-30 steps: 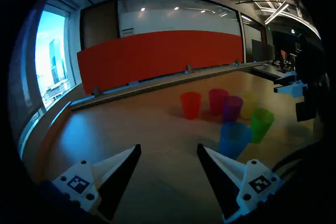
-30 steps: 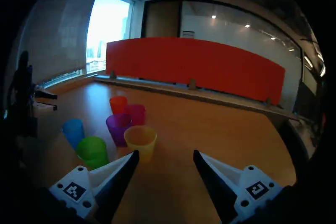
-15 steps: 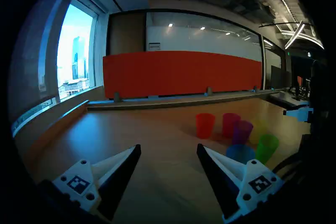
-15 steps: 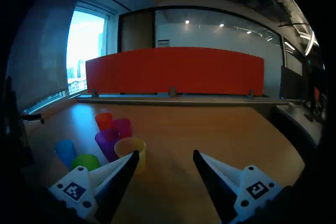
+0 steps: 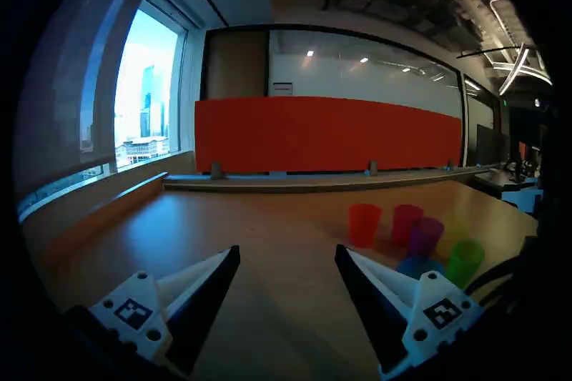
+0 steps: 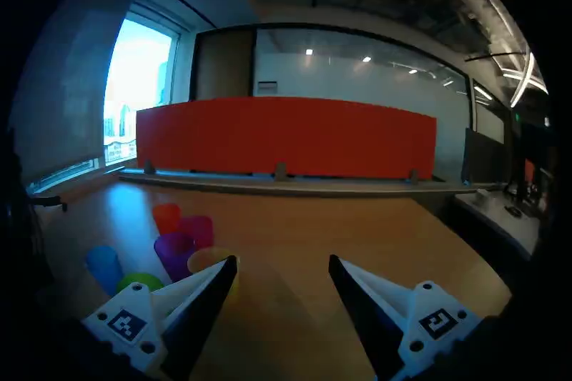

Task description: Pour water

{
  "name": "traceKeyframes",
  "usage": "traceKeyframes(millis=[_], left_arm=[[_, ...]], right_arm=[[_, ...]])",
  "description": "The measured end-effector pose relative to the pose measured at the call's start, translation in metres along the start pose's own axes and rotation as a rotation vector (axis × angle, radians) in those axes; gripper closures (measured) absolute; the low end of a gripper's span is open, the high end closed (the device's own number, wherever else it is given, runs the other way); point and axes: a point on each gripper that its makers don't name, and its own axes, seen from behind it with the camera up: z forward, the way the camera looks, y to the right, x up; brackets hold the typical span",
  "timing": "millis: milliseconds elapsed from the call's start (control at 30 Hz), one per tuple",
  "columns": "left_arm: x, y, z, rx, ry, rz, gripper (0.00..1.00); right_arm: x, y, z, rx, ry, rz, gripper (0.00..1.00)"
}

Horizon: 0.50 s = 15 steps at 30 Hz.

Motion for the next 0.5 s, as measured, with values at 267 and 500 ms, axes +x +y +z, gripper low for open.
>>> traceKeyframes(millis=[267,500], left_arm=[[0.017,-0.003,0.000,0.031,0.074,0.030,0.01],[0.029,-0.006,-0.003,0.058,0.148,0.082,0.01]], right_arm=[[0.015,0.002,-0.002,-0.004,0.058,0.054,0.00],[0.020,0.015,-0.007,-0.026,0.083,0.107,0.01]])
